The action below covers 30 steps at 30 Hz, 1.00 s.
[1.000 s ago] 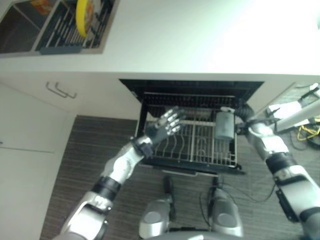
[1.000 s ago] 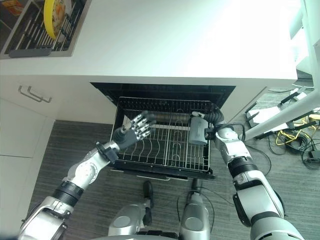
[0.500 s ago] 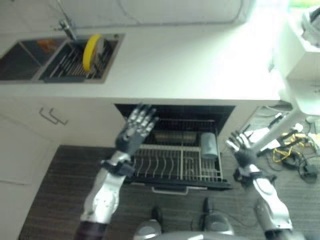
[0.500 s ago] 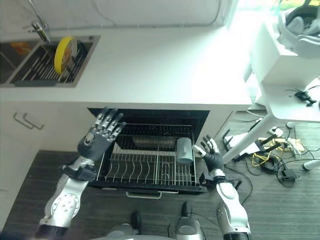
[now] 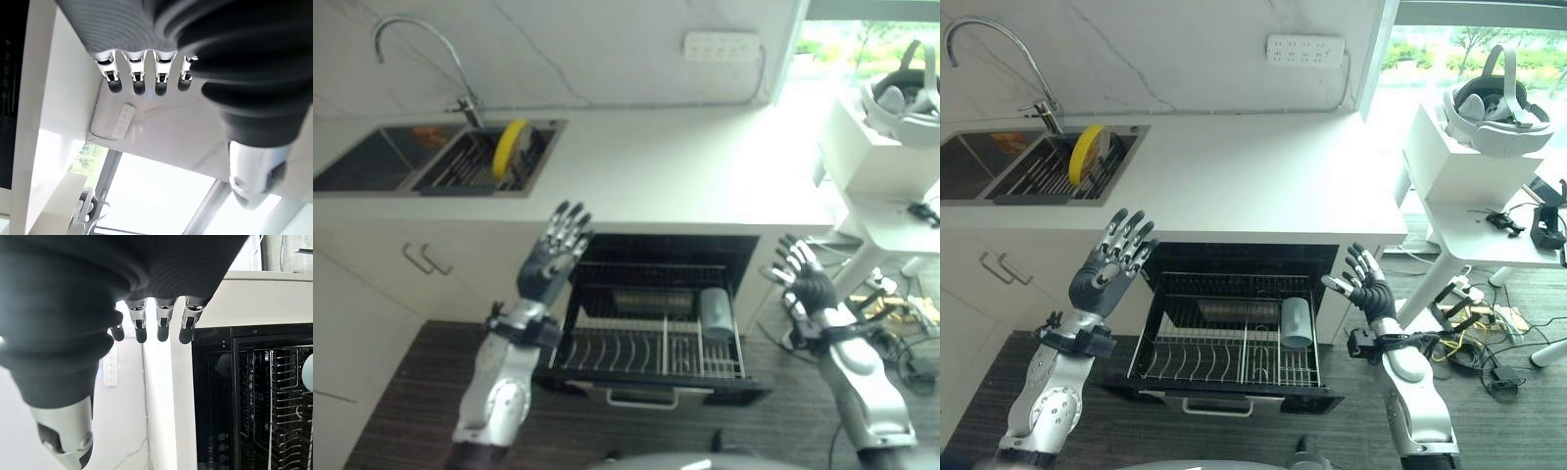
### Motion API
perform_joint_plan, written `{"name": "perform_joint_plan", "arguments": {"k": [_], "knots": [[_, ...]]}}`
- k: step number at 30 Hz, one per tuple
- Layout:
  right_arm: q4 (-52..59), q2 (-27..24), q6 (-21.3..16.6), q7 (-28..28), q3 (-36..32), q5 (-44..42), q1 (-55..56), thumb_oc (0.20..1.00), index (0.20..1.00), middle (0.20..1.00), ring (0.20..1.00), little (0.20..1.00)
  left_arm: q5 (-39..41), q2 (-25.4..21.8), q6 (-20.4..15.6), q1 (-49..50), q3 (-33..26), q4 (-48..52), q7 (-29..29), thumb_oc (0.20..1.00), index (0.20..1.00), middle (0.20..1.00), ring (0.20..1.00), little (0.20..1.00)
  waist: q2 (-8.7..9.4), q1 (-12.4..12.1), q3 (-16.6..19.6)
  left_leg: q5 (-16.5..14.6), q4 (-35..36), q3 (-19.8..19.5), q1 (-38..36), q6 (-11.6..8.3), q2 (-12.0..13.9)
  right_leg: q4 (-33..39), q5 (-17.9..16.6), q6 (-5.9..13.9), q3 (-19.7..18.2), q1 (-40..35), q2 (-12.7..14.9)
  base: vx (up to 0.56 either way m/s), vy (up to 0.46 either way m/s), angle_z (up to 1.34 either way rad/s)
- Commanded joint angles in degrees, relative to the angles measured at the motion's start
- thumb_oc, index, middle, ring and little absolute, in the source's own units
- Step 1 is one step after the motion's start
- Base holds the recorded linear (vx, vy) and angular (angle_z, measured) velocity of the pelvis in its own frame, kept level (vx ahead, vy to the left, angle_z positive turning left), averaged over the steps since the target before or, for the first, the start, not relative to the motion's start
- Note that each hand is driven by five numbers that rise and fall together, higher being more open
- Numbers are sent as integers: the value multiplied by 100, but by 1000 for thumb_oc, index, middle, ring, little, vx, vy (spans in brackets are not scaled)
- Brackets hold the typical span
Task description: Place the dishes in the dishwasher.
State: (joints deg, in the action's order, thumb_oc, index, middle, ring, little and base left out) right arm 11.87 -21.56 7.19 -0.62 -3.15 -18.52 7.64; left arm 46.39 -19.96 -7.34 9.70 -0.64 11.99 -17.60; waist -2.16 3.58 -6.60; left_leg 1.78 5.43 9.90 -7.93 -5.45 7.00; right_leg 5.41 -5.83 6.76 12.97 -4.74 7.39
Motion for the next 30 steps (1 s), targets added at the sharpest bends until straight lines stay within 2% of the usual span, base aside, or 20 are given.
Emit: {"name": "perform_joint_plan", "arguments": {"k": [1, 2, 3, 5, 7, 10, 12, 13, 15, 17, 18, 20, 21, 23, 24, 25, 26, 27, 28, 30], "knots": [[447, -198, -334, 19, -202, 149, -364, 1000, 1000, 1000, 1000, 1000, 438, -169, -92, -408, -264, 349, -38, 1000, 1000, 1000, 1000, 1000, 71, -89, -116, -420, -43, 237, -128, 0, -19, -41, 743, 117, -9, -348, -10, -66, 153, 0], [333, -427, -298, 243, -317, 40, -605, 1000, 1000, 1000, 1000, 1000, 588, -180, -33, -606, -115, 295, -137, 1000, 1000, 1000, 1000, 1000, 50, 21, -180, -311, -43, 727, -175, -28, 63, -41, 665, 171, 155, -341, 91, -127, 276, 0], [245, -465, -373, 303, -347, -64, -713, 1000, 1000, 1000, 1000, 1000, 573, -169, -80, -669, -26, 270, -145, 1000, 1000, 1000, 1000, 1000, 76, 48, -200, -263, -80, 777, -204, -91, 187, -41, 636, 169, 170, -342, 125, -129, 300, 21], [170, -558, -448, 286, -441, -207, -874, 1000, 1000, 1000, 1000, 1000, 582, -122, -156, -659, 20, 325, -111, 1000, 1000, 1000, 1000, 1000, 159, -3, -238, -255, -335, 502, -163, -204, 369, -41, 561, 153, 31, -320, 207, -73, 330, 47], [265, -748, -545, 182, -656, -271, -878, 1000, 1000, 1000, 1000, 1000, 722, -10, -235, -513, -98, 496, -102, 1000, 1000, 1000, 1000, 1000, 242, -100, -295, 68, -862, -93, 65, -377, 719, -41, 441, 169, -240, -237, 332, -104, 615, -15], [380, -939, -628, 179, -856, -313, -882, 1000, 1000, 1000, 1000, 1000, 746, 69, -328, -488, -204, 485, -213, 1000, 1000, 1000, 1000, 1000, 280, -56, -338, -59, -861, -381, -8, -436, 902, -41, 304, 397, -525, -114, 638, -122, 638, -54], [437, -977, -653, 304, -992, -351, -913, 1000, 1000, 1000, 1000, 1000, 637, 23, -245, -626, -234, 428, -284, 1000, 1000, 1000, 1000, 1000, 347, 68, -366, -531, -766, -174, -121, -419, 834, -41, 78, 730, -656, 36, 1022, -150, 684, -63], [486, -865, -760, 402, -1176, -288, -822, 1000, 1000, 1000, 1000, 1000, 830, -49, -51, -791, -230, 291, -418, 1000, 1000, 1000, 1000, 1000, 395, 148, -410, -767, -900, -46, -54, -419, 719, -63, -312, 824, -674, 261, 1414, -134, 724, -32], [546, -651, -898, 389, -1246, -253, -661, 1000, 1000, 1000, 1000, 1000, 850, -34, 163, -844, -216, 149, -480, 1000, 1000, 1000, 1000, 1000, 459, 108, -455, -1038, -1064, -235, 40, -331, 409, -71, -764, 824, -589, 476, 1757, -87, 589, 27], [619, -401, -944, 243, -1199, -312, -556, 1000, 1000, 1000, 1000, 1000, 685, -89, 149, -747, -257, 117, -436, 1000, 1000, 1000, 1000, 1000, 516, 20, -526, -1203, -1164, -152, -5, -225, 218, -177, -1200, 824, -181, 699, 1984, -143, 465, -5], [547, -238, -1003, 83, -993, -178, -623, 1000, 1000, 1000, 1000, 1000, 814, -99, 157, -598, -388, 174, -452, 1000, 1000, 1000, 1000, 1000, 457, -136, -551, -1159, -1020, 29, -112, -71, 64, -787, -994, 824, 120, 754, 1850, -272, 628, -71], [552, -297, -1159, 318, -870, -462, -642, 1000, 1000, 1000, 1000, 1000, 932, -212, 179, -520, -490, 129, -667, 1000, 1000, 1000, 1000, 1000, 323, -92, -464, -954, -623, 4, -98, 246, -112, -1612, 5, 571, -392, 707, 886, -263, 656, -99], [558, -309, -1247, 424, -853, -606, -622, 1000, 1000, 1000, 1000, 1000, 952, -239, 128, -537, -427, 82, -702, 1000, 1000, 1000, 1000, 1000, 298, -87, -402, -854, -466, -56, -57, 372, -219, -1948, 153, 455, -417, 758, 528, -169, 420, -23], [461, -250, -1362, 553, -716, -538, -775, 1000, 1000, 1000, 1000, 1000, 821, -152, -62, -600, -270, 24, -577, 1000, 1000, 1000, 1000, 1000, 256, -178, -350, -764, -273, -88, -26, 579, -403, -2584, 596, 263, -80, 778, -82, -205, 325, 97], [379, -233, -1363, 538, -603, -505, -906, 1000, 1000, 1000, 1000, 1000, 772, -114, -188, -653, -195, 27, -411, 1000, 1000, 1000, 1000, 1000, 304, -260, -321, -728, -197, -95, -27, 602, -519, -2318, 727, 167, 114, 637, -182, -167, 189, 49], [325, -194, -1380, 514, -497, -434, -985, 1000, 1000, 1000, 1000, 1000, 802, -150, -240, -711, -163, 34, -305, 1000, 1000, 1000, 1000, 1000, 372, -414, -288, -725, -228, 14, 1, 604, -602, -1878, 737, 121, 532, 357, -24, -65, 11, -11], [278, -221, -1415, 497, -453, -415, -1001, 1000, 1000, 1000, 1000, 1000, 798, -147, -269, -723, -159, 16, -273, 1000, 1000, 1000, 1000, 1000, 397, -492, -251, -704, -248, 24, 23, 579, -627, -1516, 763, 95, 649, 149, 29, -19, -81, -89], [263, -303, -1494, 538, -425, -445, -991, 1000, 1000, 1000, 1000, 1000, 803, -115, -297, -736, -124, -2, -247, 1000, 1000, 1000, 1000, 1000, 393, -520, -170, -663, -242, -4, 10, 524, -631, -877, 888, -8, 495, -115, -83, -17, -113, -92], [287, -339, -1519, 588, -439, -513, -1031, 1000, 1000, 1000, 1000, 1000, 797, -66, -238, -738, -121, 61, -229, 1000, 1000, 1000, 1000, 1000, 394, -572, -113, -611, -203, 64, -1, 466, -646, -522, 764, 16, 621, -243, -57, -29, -97, -73], [327, -323, -1502, 621, -400, -431, -1130, 1000, 1000, 1000, 1000, 1000, 632, -33, -207, -733, -105, 105, -185, 1000, 1000, 1000, 1000, 1000, 373, -581, -31, -596, -132, 141, -17, 460, -688, -245, 662, 25, 600, -350, -66, -34, -33, -9]]}}
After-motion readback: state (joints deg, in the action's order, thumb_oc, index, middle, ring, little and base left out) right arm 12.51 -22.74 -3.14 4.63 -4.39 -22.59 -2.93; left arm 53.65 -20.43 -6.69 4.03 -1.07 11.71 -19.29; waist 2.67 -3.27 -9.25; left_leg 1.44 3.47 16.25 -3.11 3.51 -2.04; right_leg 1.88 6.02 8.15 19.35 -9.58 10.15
